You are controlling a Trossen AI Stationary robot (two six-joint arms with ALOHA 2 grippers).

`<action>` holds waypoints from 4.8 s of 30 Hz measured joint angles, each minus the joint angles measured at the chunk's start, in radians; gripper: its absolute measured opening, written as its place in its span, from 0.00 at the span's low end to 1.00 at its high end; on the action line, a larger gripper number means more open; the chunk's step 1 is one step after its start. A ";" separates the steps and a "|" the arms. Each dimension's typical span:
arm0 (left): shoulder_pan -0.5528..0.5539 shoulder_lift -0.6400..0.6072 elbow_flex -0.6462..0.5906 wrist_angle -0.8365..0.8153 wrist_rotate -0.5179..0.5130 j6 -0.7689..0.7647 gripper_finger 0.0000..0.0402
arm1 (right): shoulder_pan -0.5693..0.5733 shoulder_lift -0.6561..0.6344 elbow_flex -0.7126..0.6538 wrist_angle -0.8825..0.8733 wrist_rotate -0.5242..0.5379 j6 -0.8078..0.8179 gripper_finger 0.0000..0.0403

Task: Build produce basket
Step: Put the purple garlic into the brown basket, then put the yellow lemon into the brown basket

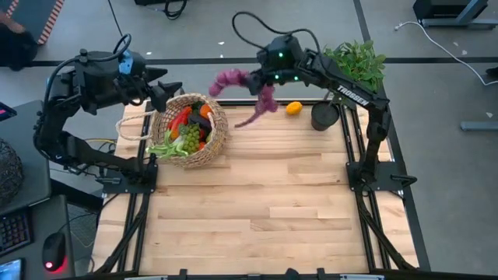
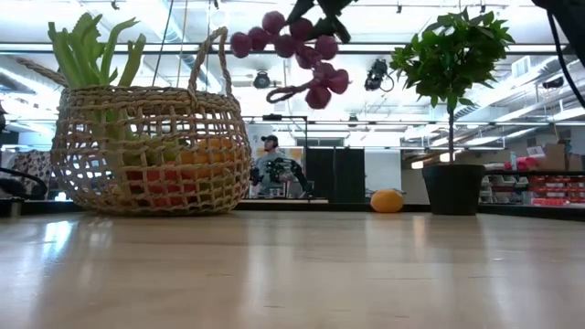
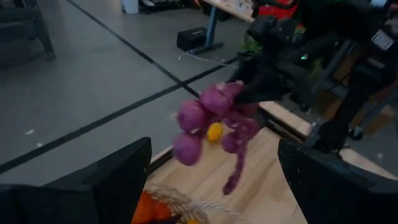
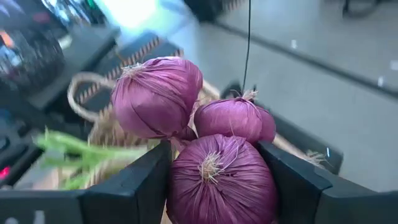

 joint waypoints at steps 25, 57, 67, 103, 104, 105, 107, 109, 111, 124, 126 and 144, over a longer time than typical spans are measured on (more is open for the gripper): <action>0.000 0.000 -0.001 0.078 -0.119 0.036 0.89 | 0.069 0.153 -0.001 0.783 -0.012 0.028 0.58; -0.023 -0.083 -0.001 0.357 -0.155 0.216 0.86 | 0.177 0.163 -0.001 0.807 -0.006 0.022 0.58; -0.023 -0.084 -0.001 0.344 -0.157 0.226 0.86 | 0.200 0.163 -0.001 0.861 -0.010 0.022 0.58; -0.023 -0.046 -0.001 0.341 -0.158 0.221 0.86 | 0.184 0.266 -0.001 0.831 -0.036 -0.025 0.73; -0.023 -0.046 -0.001 0.342 -0.158 0.224 0.86 | 0.183 0.266 -0.001 0.823 -0.036 -0.022 0.74; -0.023 -0.046 -0.002 0.341 -0.158 0.225 0.86 | 0.181 0.266 -0.001 0.814 -0.036 -0.021 0.76; -0.023 -0.046 -0.001 0.341 -0.158 0.225 0.86 | 0.175 0.264 -0.001 0.799 -0.030 -0.024 0.78; -0.023 -0.046 -0.001 0.341 -0.158 0.225 0.86 | 0.167 0.256 -0.002 0.780 -0.012 -0.040 0.79; -0.023 -0.047 -0.001 0.339 -0.158 0.225 0.86 | 0.156 0.235 -0.002 0.737 0.023 -0.050 0.79; -0.023 -0.040 -0.001 0.265 -0.158 0.170 0.86 | 0.002 0.162 -0.002 0.060 0.131 0.007 0.78; -0.023 -0.036 -0.001 0.264 -0.157 0.123 0.86 | -0.014 0.163 -0.002 -0.025 0.175 0.026 0.78; -0.031 0.014 -0.001 0.237 -0.095 -0.024 0.86 | -0.123 0.178 -0.238 -0.277 0.207 -0.067 0.79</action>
